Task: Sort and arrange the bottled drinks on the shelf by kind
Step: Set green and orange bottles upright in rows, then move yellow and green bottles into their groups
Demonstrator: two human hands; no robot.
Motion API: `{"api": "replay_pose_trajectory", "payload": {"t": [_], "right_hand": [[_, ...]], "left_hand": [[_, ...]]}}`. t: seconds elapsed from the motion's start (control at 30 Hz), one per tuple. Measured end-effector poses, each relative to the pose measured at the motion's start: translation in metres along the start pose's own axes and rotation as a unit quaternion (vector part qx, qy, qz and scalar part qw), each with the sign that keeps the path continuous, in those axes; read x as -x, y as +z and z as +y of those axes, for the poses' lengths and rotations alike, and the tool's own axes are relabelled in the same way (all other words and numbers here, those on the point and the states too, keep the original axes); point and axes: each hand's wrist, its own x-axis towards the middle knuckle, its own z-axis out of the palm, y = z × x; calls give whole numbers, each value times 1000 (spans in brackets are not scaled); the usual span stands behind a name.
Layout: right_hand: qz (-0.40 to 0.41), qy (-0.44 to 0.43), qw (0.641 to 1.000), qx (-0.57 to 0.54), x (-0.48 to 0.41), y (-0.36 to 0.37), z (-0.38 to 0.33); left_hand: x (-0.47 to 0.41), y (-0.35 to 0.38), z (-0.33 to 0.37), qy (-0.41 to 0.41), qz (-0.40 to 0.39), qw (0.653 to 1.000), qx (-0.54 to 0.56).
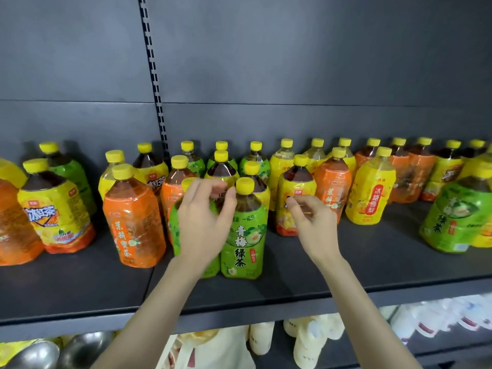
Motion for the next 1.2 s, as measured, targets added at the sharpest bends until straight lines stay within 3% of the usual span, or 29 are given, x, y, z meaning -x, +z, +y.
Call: {"api": "replay_pose_trajectory", "payload": {"t": [0.13,0.23,0.33,0.5,0.63,0.83,1.1,1.2], "right_hand": [[2,-16,1000,7,-37,-15,14],[-24,-27,999,27,-65,-22,29],[-69,-33,996,39,-92,-23,39],[-182,9,983,-14,-121,-19,56],[-231,5,973,15,-129,-13,71],[-161,-67,983,63,-112,-29,81],[-117,-80,990,0,-91,-77,95],[-78,-74,994,-25,-84,-93,102]], "left_hand": [[-41,33,14,-10,-76,994,-73],[-73,54,14,-70,-157,977,-127],[-95,73,14,-119,-244,939,-211],[-112,91,18,-135,-333,875,-326],[-115,89,23,-132,-326,881,-316],[-102,101,32,-72,-281,899,-328],[-81,131,60,-13,-269,905,-330],[-61,143,70,17,-220,920,-324]]}}
